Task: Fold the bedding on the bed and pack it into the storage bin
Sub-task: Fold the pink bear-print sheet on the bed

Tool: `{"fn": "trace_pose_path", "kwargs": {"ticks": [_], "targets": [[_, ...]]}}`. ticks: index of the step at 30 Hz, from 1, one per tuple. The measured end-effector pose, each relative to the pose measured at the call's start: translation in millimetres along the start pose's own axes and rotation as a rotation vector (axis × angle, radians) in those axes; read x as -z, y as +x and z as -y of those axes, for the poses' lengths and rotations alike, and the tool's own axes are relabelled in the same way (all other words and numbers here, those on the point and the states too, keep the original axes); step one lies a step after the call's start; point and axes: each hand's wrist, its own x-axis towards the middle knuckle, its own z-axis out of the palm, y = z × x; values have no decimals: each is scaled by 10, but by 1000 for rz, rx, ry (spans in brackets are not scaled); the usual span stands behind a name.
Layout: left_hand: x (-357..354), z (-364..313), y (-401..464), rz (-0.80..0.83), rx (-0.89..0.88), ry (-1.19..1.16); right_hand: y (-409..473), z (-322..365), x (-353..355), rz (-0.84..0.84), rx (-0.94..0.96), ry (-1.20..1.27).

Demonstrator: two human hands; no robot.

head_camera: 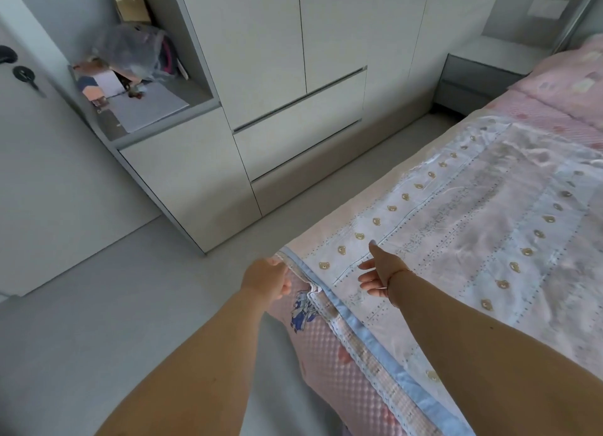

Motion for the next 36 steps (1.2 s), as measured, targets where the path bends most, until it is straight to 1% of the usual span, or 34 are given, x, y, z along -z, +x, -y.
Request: {"fn": "trace_pose_path", "kwargs": {"ticks": [6,15,20,23,28,30,32,34,36], "targets": [[-278,-71,526,45,183,-218,571,196,121,-26,-38,-27],[-655,-46,1281,24,407,-583,1204,179,164,-73,-118,33],[-778,-38,1739,-19,526,-659,1479,184,161,-122,-131,24],[-843,30,1960,14,578,-722,1633,199,123,-122,-145,42],[-874,0,2343,0,585,-856,1822,173,114,-141,-162,36],[-824,-64,2502,-18,580,-953,1871,181,117,-145,-161,30],[-811,-152,2622,-7,540,-1052,1906,198,103,-149,-147,15],[-884,-307,2645,71,429,-1050,1936,241,85,-159,-117,7],[-1057,-512,2516,255,294,-988,1955,327,51,-172,-70,16]]}}
